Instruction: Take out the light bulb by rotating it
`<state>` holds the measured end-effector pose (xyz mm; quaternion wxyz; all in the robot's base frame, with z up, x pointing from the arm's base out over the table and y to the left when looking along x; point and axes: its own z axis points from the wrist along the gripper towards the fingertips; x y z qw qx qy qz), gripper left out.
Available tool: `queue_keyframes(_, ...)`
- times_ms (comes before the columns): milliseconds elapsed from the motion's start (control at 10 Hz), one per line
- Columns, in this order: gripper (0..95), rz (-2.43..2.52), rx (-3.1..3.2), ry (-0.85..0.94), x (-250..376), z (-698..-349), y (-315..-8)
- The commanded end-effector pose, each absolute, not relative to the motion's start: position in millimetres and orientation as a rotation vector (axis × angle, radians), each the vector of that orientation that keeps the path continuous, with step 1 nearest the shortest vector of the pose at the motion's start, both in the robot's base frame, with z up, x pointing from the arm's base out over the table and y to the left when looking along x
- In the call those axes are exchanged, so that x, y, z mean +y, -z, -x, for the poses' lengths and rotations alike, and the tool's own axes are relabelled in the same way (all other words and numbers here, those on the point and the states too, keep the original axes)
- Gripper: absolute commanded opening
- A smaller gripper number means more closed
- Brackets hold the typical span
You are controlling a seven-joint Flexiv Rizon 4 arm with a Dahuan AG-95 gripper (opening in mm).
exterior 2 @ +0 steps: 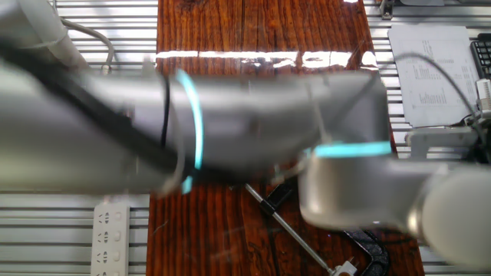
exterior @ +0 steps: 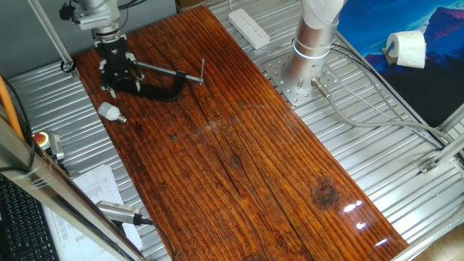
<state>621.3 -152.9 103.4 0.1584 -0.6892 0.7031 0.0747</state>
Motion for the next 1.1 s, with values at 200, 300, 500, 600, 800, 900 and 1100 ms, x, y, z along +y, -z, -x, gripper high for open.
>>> queue_keyframes(200, 0.0, 1.857, 2.221, -0.160, -154, -625, -109)
queue_keyframes(300, 0.0, 1.847, 2.219, -0.169, -154, -624, -107)
queue_keyframes(500, 0.0, 1.854, 2.208, -0.174, -154, -624, -106)
queue_keyframes(600, 0.0, 1.857, 2.210, -0.169, -154, -624, -105)
queue_keyframes(800, 0.0, 1.843, 2.215, -0.177, -155, -623, -100)
queue_keyframes(900, 0.0, 1.834, 2.222, -0.177, -155, -623, -100)
queue_keyframes(1100, 0.0, 1.835, 2.224, -0.174, -155, -623, -99)
